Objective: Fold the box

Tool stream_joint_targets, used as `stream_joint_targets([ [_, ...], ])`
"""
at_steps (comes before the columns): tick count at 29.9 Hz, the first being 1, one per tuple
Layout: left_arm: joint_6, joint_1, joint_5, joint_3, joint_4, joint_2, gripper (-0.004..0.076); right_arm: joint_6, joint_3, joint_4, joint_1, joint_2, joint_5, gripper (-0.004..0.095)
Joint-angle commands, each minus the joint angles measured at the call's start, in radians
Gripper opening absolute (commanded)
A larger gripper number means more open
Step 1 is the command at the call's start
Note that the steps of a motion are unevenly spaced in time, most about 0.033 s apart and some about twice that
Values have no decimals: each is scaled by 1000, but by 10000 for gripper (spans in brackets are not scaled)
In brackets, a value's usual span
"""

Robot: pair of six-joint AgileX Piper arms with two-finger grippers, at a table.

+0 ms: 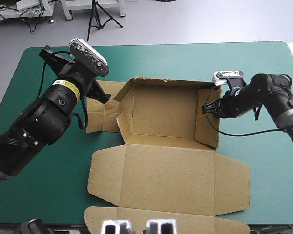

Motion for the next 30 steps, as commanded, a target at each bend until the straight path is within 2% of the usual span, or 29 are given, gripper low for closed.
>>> stream_joint_targets([
  [1, -12, -1, -22, -32, 33, -26, -8, -63, -41, -1, -2, 54, -52, 1],
  [6, -12, -1, -18, -32, 33, -26, -8, -143, -99, 3, -2, 130, -180, 4],
  [10, -11, -1, -21, -32, 35, -26, -8, -148, -147, 3, -2, 182, -204, 43],
  [13, -7, -1, -21, -32, 40, -24, -8, -148, -182, 3, -2, 207, -196, 155],
  [15, -4, -1, -21, -32, 40, -22, -8, -148, -204, 3, -2, 215, -184, 278],
  [17, -4, -1, -21, -32, 40, -22, -8, -148, -227, 1, -2, 215, -166, 387],
  [19, -4, -1, -17, -32, 38, -22, -8, -148, -262, -5, -2, 211, -131, 438],
  [22, -8, -1, 16, -32, 29, -22, -8, -142, -342, -23, -2, 205, -28, 446],
  [27, -72, -1, 114, -32, 14, -22, -8, -137, -522, -50, -2, 186, 207, 445],
  [30, -81, -1, 159, -32, -81, -22, -8, -98, -563, -62, -2, 153, 207, 445],
])
